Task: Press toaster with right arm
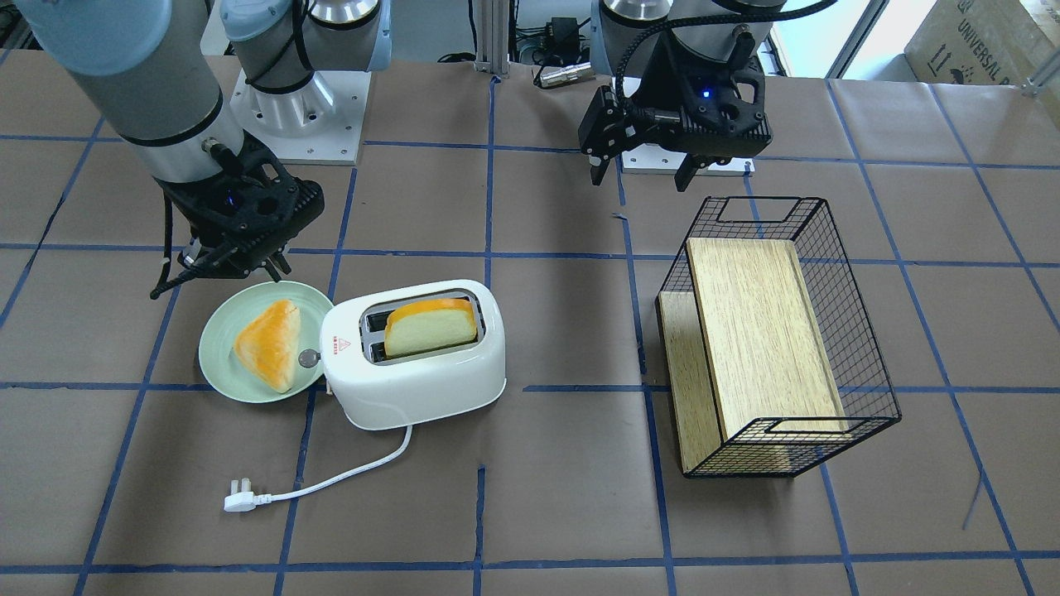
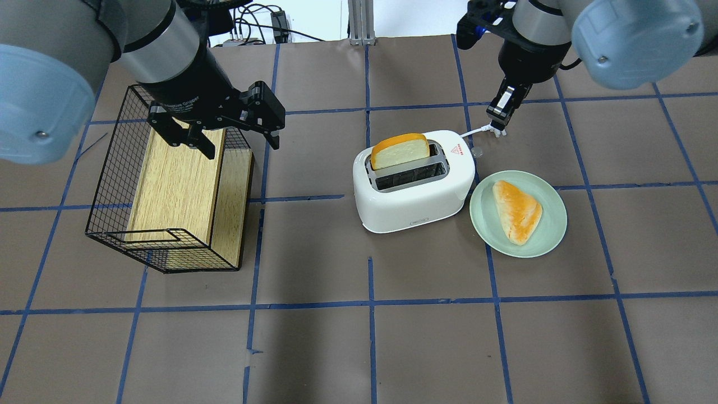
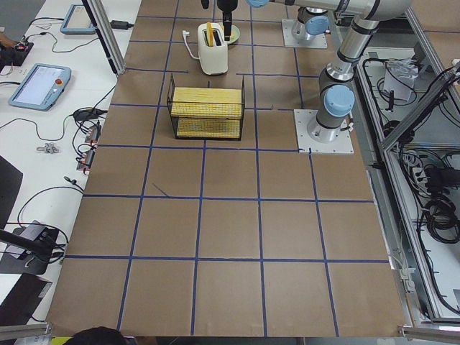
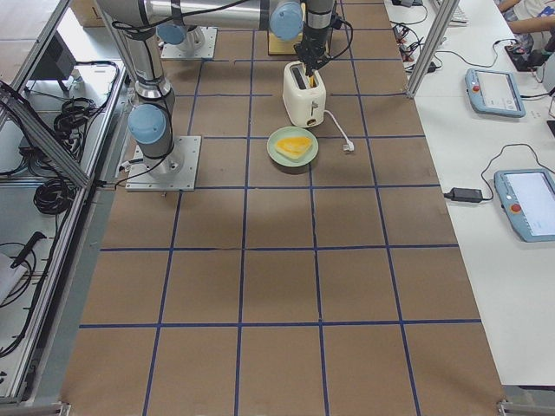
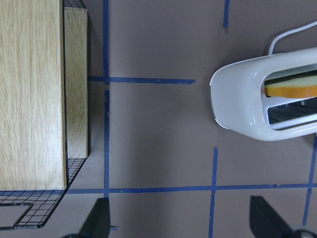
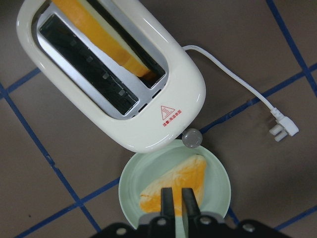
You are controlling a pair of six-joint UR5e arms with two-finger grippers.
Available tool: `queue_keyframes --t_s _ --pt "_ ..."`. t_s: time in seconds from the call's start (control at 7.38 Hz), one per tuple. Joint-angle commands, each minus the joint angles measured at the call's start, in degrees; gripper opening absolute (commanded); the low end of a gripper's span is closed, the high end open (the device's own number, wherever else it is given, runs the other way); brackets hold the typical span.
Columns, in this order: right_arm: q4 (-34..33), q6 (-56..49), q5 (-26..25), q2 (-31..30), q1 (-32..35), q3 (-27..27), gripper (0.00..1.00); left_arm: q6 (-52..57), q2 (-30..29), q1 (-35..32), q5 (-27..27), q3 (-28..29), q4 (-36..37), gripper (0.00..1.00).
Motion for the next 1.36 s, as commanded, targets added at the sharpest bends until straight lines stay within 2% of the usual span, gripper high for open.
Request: queue_keyframes --t_s 0.0,0.27,0.41,0.54,0.68,0.95,1.22 --pt "1.41 21.44 -0.50 -4.98 0.03 0.44 0.20 0.00 0.00 0.00 0.00 -0.02 0.00 1.00" --pt "3.26 37.18 0.20 -5.01 0.03 0.17 0.24 0.00 0.00 0.00 0.00 -0.02 0.00 1.00" --pt "3.61 44.39 0.46 -4.92 -0.06 0.52 0.32 0.00 0.00 0.00 0.00 -0.02 0.00 1.00" --pt "3.44 44.81 -0.40 -4.92 -0.32 0.78 0.50 0.00 0.00 0.00 0.00 -0.02 0.00 1.00" --pt "3.09 44.73 -0.50 -4.92 -0.32 1.05 0.74 0.00 0.00 0.00 0.00 -0.02 0.00 1.00" --pt "2.57 44.81 -0.06 -4.92 -0.41 0.88 0.92 0.00 0.00 0.00 0.00 0.07 0.00 1.00" --pt "2.83 44.56 -0.15 -5.36 -0.41 1.75 0.96 0.00 0.00 0.00 0.00 -0.02 0.00 1.00"
